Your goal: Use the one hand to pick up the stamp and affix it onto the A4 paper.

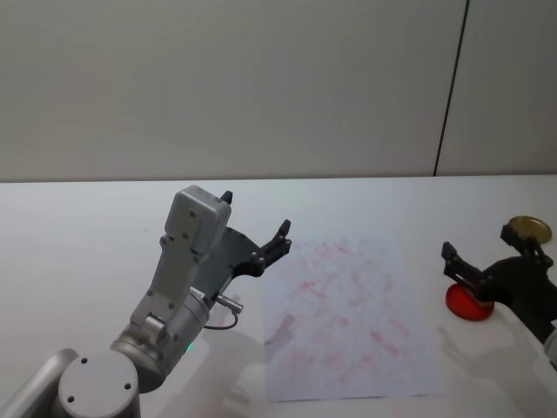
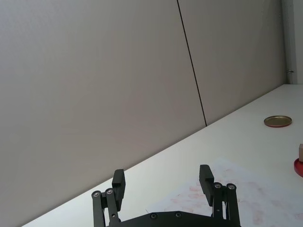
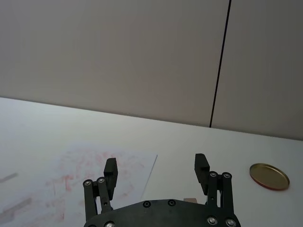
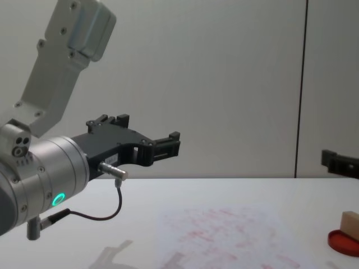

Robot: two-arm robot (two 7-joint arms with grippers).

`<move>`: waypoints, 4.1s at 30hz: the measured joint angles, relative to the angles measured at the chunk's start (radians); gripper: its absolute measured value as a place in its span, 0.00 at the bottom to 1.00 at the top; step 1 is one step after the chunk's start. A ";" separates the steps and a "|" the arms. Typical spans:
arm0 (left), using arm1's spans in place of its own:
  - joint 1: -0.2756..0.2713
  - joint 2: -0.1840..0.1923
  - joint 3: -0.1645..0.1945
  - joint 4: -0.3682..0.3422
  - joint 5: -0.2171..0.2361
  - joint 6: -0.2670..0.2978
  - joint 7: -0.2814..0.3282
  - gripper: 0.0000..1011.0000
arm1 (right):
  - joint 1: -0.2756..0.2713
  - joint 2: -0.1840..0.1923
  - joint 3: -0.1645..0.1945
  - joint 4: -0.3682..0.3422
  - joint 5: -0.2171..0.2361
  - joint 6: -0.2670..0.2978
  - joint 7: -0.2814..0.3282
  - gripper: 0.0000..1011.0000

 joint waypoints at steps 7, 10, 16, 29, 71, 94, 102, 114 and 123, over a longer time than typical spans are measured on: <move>0.000 0.000 0.000 0.000 0.000 0.000 0.000 0.98 | 0.020 0.022 0.024 0.051 0.028 0.029 0.043 0.99; 0.000 0.000 0.000 0.000 0.000 0.000 0.000 0.98 | 0.025 0.028 0.030 0.067 0.035 0.037 0.053 0.99; 0.000 0.000 0.000 0.000 0.000 0.000 0.000 0.98 | 0.039 0.037 0.041 0.108 0.053 0.055 0.078 0.99; 0.000 0.000 0.000 0.000 0.000 0.000 0.000 0.98 | 0.075 0.035 0.051 0.202 0.092 0.083 0.116 0.99; 0.000 0.000 0.000 0.000 0.000 0.000 0.000 0.98 | 0.155 -0.008 0.018 0.349 0.041 0.088 0.157 0.22; 0.000 0.000 0.000 0.000 0.000 0.000 0.000 0.98 | 0.167 -0.037 -0.023 0.285 -0.002 0.044 0.236 0.22; 0.000 0.000 0.000 0.000 0.000 0.000 0.000 0.98 | 0.186 -0.063 -0.050 0.289 -0.021 0.068 0.268 0.22; 0.000 0.000 0.000 0.000 0.000 0.000 0.000 0.98 | 0.214 -0.096 -0.083 0.335 -0.060 0.082 0.296 0.22; 0.000 0.000 0.000 0.000 0.000 0.000 0.000 0.98 | 0.226 -0.112 -0.098 0.368 -0.070 0.072 0.306 0.22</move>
